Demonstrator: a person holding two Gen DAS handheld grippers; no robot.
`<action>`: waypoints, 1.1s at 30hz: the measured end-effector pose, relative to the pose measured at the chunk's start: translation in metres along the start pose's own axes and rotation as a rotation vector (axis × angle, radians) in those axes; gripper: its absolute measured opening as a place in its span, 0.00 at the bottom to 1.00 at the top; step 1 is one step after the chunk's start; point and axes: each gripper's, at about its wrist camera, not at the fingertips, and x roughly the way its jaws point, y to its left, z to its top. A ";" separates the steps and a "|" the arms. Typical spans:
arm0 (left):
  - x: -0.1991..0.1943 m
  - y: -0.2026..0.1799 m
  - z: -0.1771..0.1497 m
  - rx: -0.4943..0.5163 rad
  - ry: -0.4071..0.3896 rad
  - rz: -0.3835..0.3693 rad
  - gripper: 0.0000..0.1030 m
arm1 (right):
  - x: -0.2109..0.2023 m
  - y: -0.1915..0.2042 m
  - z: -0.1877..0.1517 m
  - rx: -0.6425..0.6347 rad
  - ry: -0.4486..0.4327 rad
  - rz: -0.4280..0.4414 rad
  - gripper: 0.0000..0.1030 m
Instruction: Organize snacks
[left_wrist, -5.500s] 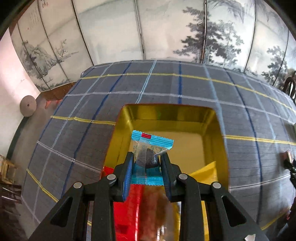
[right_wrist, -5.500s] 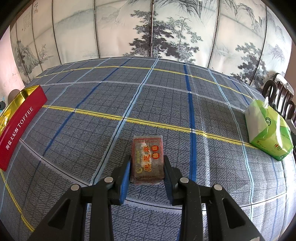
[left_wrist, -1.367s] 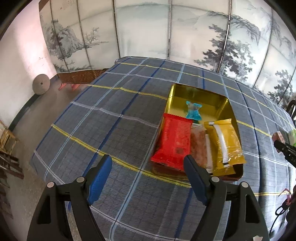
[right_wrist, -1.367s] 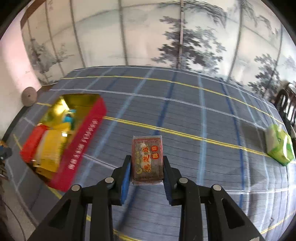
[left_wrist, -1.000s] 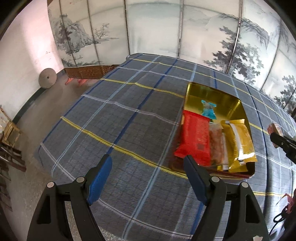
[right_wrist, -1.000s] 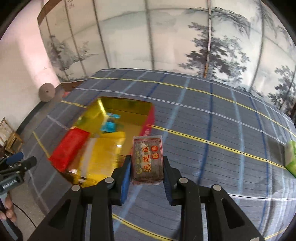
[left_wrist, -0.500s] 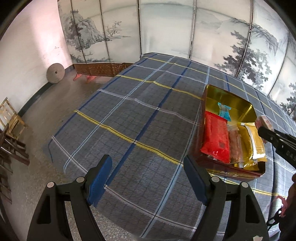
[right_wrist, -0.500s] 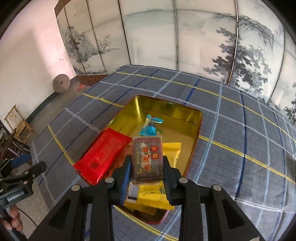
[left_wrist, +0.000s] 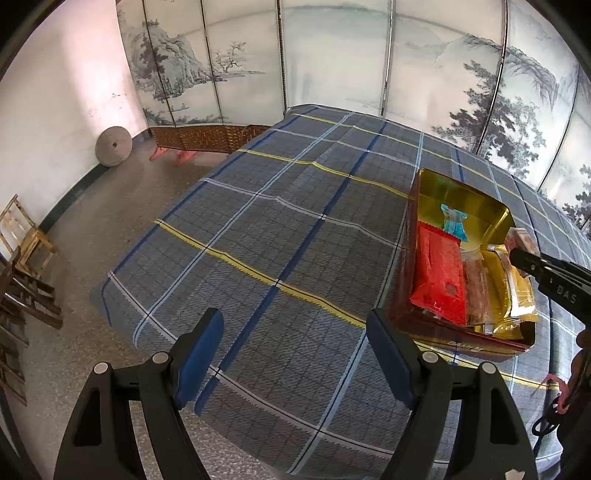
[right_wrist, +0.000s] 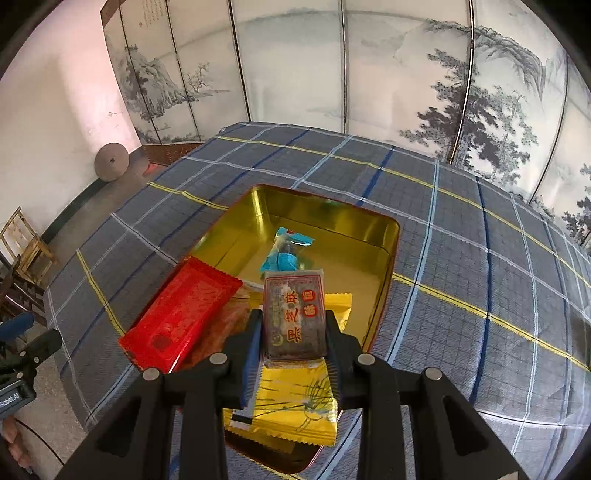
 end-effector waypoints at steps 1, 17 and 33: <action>0.000 -0.001 0.000 0.001 0.000 0.000 0.75 | 0.000 -0.001 0.000 0.003 0.001 0.000 0.30; -0.002 -0.023 0.001 0.036 0.006 -0.017 0.75 | 0.000 0.002 -0.002 0.025 -0.001 0.027 0.51; -0.009 -0.049 -0.001 0.081 0.001 -0.041 0.78 | -0.040 0.005 -0.025 0.085 -0.022 -0.010 0.76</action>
